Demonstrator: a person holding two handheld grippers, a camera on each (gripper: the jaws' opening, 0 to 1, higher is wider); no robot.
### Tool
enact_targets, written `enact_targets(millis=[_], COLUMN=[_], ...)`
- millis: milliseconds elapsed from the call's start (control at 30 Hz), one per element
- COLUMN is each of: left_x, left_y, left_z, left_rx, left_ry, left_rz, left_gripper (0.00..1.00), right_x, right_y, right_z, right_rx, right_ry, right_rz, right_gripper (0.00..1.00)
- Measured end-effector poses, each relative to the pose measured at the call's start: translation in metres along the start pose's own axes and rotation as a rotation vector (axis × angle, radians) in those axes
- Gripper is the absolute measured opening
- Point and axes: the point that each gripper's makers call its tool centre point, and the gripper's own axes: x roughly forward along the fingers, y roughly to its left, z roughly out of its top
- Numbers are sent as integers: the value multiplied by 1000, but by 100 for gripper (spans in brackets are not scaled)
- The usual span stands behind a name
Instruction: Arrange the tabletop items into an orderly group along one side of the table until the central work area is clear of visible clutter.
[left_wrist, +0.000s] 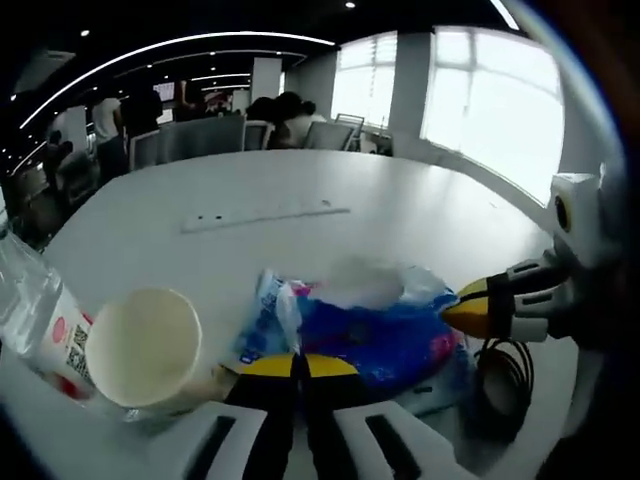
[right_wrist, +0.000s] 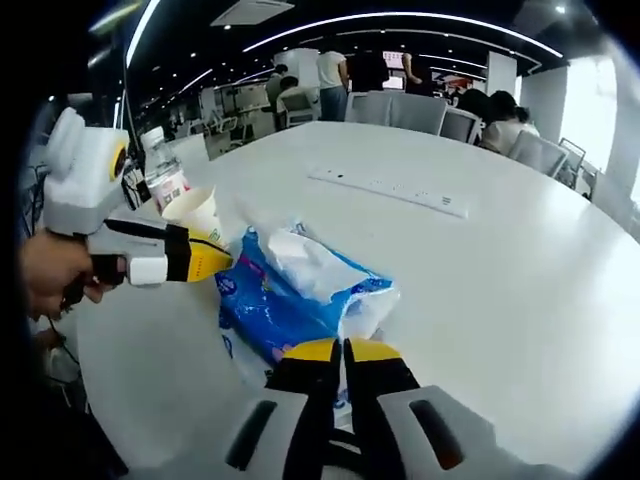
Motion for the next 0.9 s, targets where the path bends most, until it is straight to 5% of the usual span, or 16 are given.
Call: enact_targets(millis=[433, 900], left_x=[-11, -11], left_y=[-12, -52], left_z=[23, 48], left_rx=[-9, 10], left_ry=[-55, -101], left_rz=[-44, -114], left_gripper=[0, 0], right_x=[-17, -44], right_y=[-17, -55], right_z=[19, 25], right_rx=[3, -37], right_ry=[-61, -97], right_rz=[-37, -83], right_gripper=[0, 0])
